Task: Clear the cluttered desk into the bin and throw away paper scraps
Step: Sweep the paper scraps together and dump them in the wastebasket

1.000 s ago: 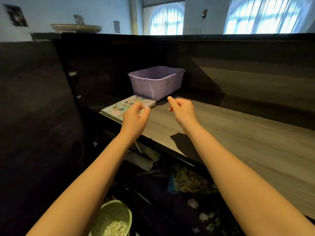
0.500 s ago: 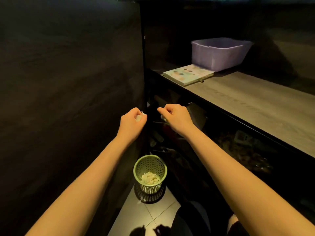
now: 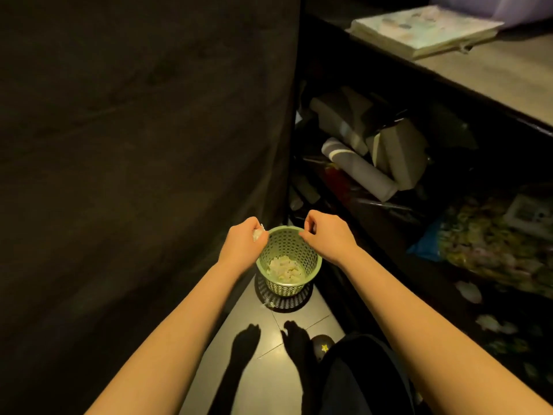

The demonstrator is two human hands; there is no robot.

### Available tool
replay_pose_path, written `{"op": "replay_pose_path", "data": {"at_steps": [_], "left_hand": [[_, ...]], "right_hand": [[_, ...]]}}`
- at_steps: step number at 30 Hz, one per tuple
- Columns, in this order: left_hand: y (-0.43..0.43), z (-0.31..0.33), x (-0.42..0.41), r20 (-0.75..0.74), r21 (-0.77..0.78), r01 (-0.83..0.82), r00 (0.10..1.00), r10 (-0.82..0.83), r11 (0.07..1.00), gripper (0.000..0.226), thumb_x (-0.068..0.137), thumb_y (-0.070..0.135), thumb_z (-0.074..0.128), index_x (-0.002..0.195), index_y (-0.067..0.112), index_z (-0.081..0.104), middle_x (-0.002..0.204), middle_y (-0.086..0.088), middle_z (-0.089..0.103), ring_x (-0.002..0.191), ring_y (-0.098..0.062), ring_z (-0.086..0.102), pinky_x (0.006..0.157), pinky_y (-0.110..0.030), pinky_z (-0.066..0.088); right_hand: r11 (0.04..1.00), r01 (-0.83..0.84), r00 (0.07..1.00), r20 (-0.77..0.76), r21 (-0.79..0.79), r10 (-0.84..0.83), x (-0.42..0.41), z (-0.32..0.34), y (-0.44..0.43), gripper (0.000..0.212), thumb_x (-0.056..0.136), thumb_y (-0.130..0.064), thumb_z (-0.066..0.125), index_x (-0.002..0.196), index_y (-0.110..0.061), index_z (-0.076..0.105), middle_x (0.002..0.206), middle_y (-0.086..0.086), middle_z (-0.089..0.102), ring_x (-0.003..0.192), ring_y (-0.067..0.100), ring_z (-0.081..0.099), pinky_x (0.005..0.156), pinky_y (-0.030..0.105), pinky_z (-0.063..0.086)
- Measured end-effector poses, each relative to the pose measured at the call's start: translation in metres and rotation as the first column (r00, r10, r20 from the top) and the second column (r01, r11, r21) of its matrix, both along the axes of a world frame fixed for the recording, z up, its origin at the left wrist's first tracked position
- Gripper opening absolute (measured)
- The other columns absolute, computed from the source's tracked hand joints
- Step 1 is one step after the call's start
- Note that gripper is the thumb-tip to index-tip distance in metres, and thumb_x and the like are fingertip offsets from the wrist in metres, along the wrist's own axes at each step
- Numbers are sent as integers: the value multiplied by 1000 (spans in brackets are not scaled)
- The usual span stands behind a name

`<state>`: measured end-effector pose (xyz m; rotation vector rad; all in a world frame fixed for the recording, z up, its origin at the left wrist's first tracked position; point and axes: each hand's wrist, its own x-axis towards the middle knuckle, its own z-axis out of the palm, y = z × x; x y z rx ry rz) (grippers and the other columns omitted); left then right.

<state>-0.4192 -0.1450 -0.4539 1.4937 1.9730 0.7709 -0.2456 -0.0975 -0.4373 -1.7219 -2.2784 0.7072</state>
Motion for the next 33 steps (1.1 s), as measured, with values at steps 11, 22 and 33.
{"op": "replay_pose_path", "data": {"at_steps": [11, 22, 33], "left_hand": [[54, -111, -20, -60, -199, 0, 998, -13, 980, 19, 90, 26, 53, 76, 17, 44, 77, -4, 56, 70, -21, 53, 60, -32, 41], [83, -175, -14, -79, -245, 64, 993, -86, 967, 14, 90, 26, 55, 82, 17, 48, 86, -5, 61, 75, -19, 58, 58, -27, 44], [89, -186, -2, -130, -262, 116, 979, -154, 958, 15, 90, 27, 55, 84, 19, 44, 95, -9, 65, 75, -19, 58, 59, -27, 41]], "right_hand": [[961, -41, 991, 114, -274, 75, 2, -134, 66, 22, 76, 3, 51, 85, -16, 43, 92, 2, 36, 83, 25, 47, 75, 34, 42], [963, -35, 993, 103, -267, 65, -22, -216, 112, 23, 81, -1, 54, 103, -10, 53, 114, 11, 55, 103, 29, 53, 77, 30, 39], [878, -204, 965, 61, -434, 254, -9, -237, 119, 80, 79, -13, 69, 147, -19, 27, 156, 5, 23, 143, 21, 20, 115, 29, 17]]}}
